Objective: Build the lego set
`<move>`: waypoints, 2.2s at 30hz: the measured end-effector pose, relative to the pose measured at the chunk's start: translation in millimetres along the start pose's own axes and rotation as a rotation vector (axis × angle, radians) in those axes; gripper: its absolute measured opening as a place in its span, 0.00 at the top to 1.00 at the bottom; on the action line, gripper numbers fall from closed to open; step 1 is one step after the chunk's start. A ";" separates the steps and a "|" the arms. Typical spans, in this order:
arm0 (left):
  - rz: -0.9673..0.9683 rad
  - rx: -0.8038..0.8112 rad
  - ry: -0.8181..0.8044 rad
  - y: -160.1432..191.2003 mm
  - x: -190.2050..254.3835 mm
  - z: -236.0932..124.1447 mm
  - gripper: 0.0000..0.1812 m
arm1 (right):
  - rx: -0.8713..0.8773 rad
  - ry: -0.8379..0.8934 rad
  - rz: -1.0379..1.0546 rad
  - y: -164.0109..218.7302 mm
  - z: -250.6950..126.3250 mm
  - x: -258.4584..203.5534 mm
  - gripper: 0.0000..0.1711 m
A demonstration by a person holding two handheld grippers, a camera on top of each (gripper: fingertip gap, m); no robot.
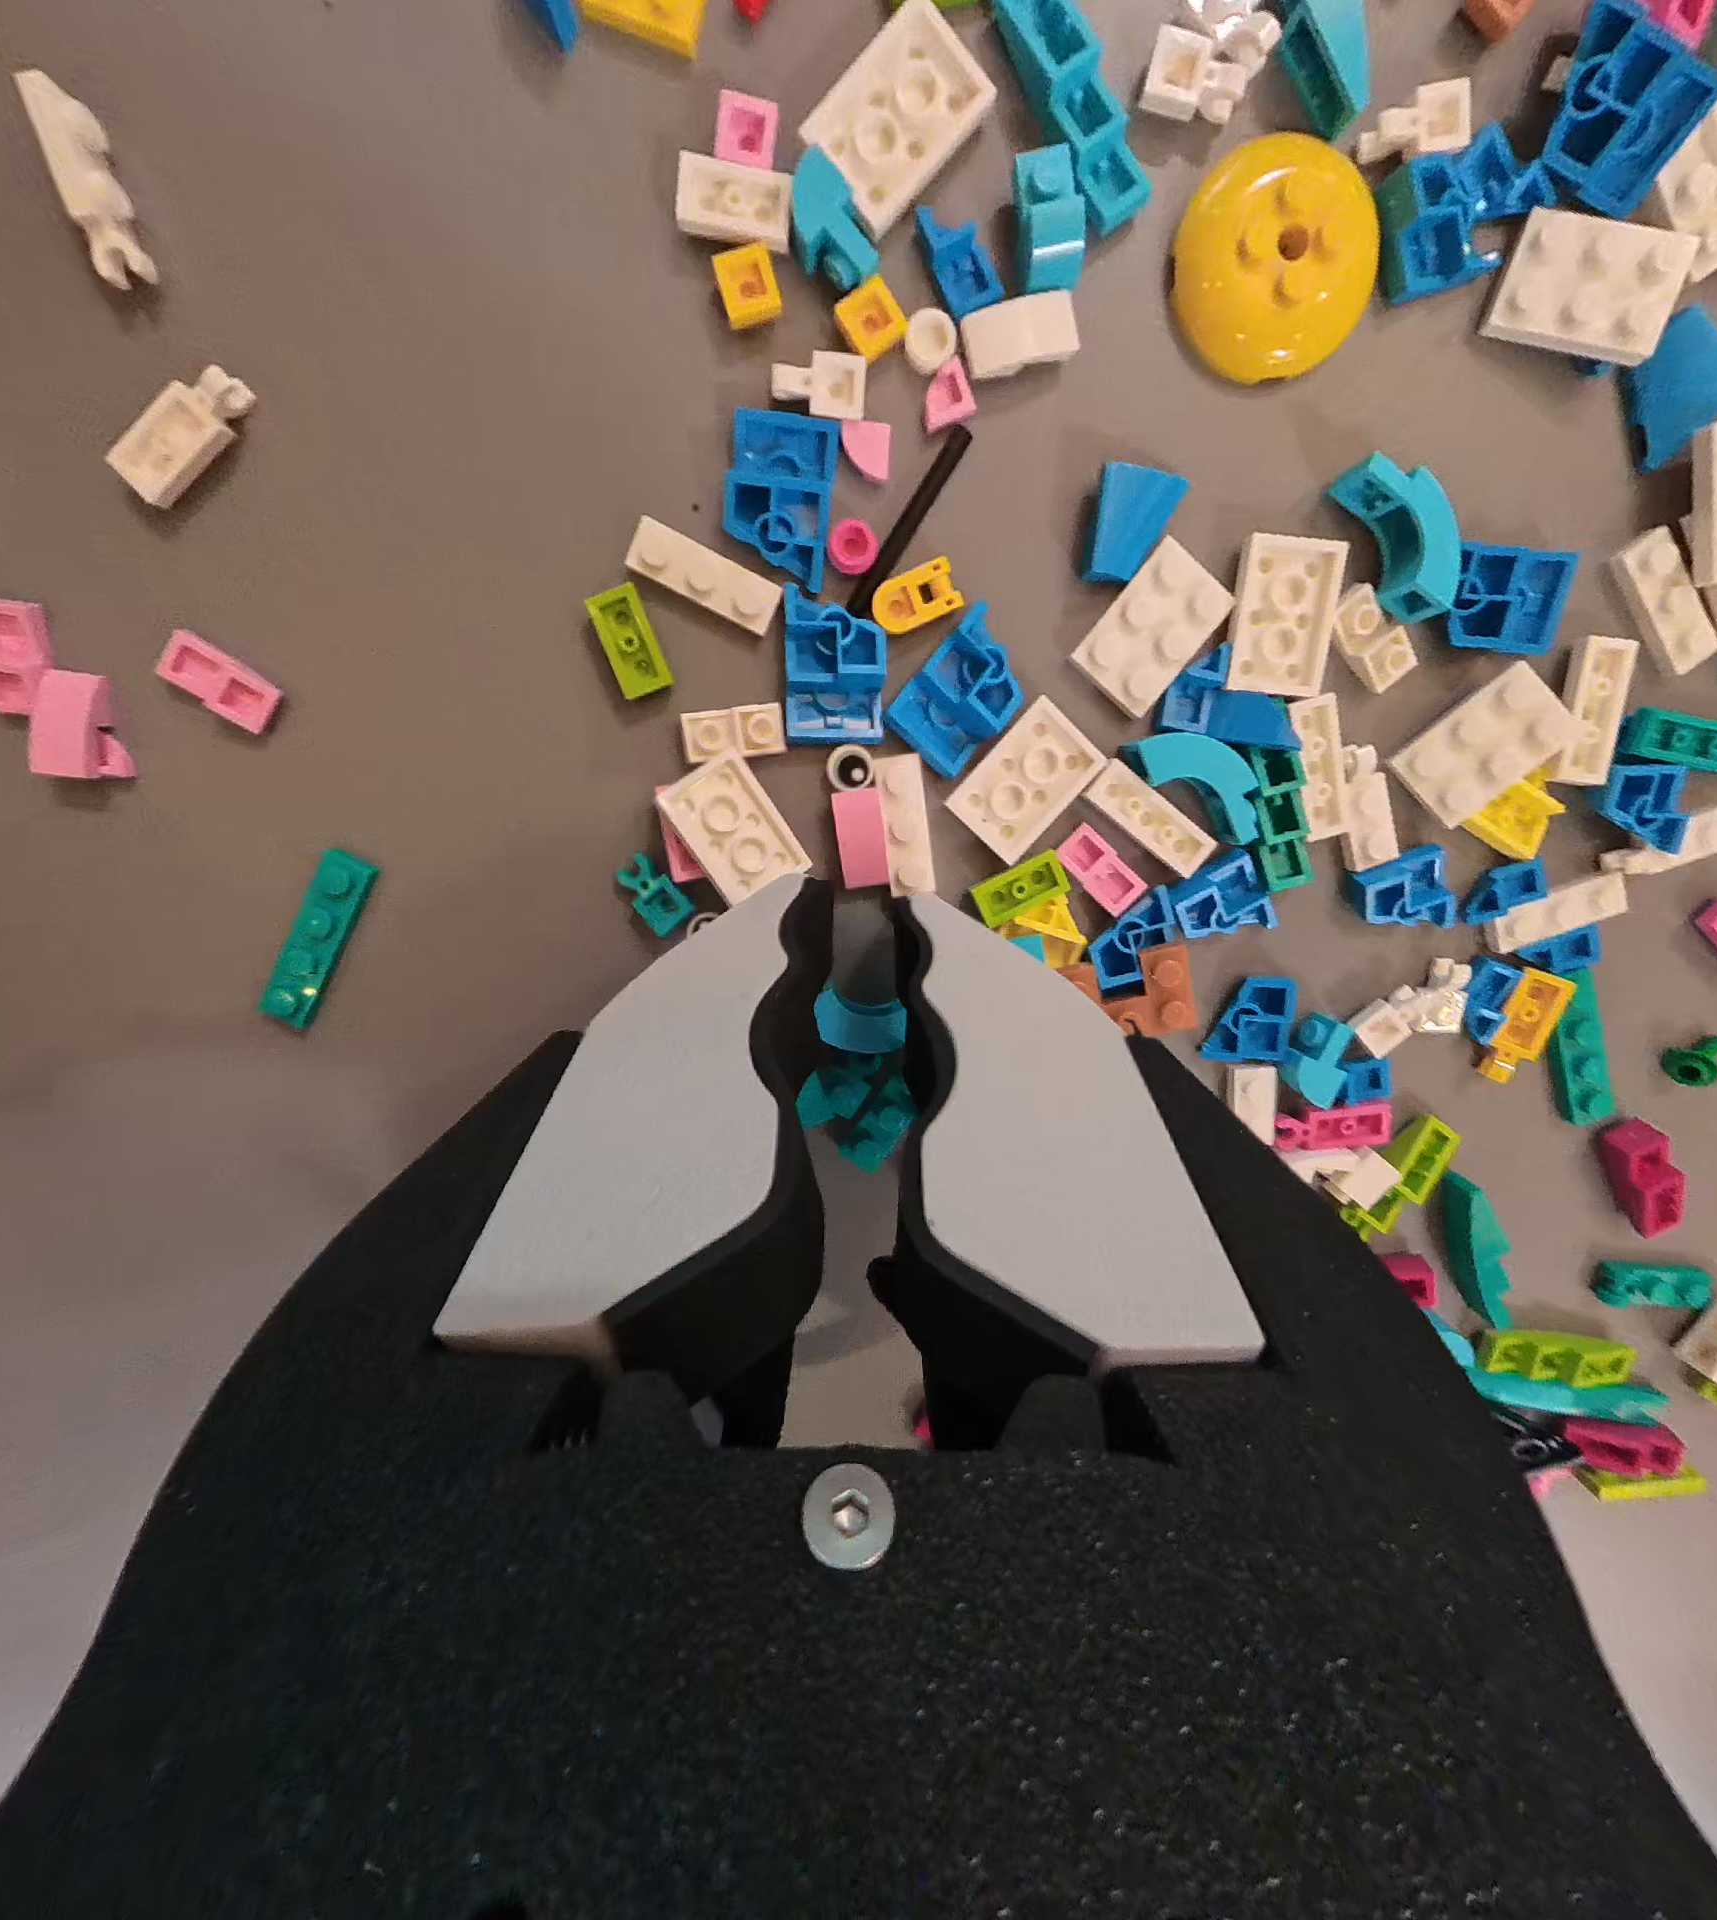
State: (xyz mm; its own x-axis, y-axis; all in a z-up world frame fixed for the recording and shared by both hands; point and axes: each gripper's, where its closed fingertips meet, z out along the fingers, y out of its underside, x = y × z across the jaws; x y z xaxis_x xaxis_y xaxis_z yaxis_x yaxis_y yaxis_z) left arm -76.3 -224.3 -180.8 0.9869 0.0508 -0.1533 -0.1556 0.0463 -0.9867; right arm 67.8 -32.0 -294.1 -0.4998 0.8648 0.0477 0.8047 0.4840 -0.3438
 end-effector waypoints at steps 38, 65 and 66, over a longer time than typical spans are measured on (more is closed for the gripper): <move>0.002 -0.007 0.006 0.9 1.3 0.9 1.00 | 0.342 0.170 -0.141 -65.1 -37.8 -53.0 0.84; 0.124 0.015 0.107 -2.1 25.4 3.0 1.00 | 0.708 1.284 0.440 37.6 -114.9 70.4 0.98; 0.154 0.012 0.121 -1.5 29.9 3.6 1.00 | 0.707 1.284 0.436 37.3 -114.7 70.4 0.98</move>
State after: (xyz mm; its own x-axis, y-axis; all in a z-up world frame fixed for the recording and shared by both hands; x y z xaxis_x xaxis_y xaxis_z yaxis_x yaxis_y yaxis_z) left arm -46.8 -219.2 -183.8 0.9492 -0.0625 -0.3085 -0.3050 0.0593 -0.9505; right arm 99.3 62.2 -196.0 0.6338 0.6258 0.4546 0.3123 0.3307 -0.8906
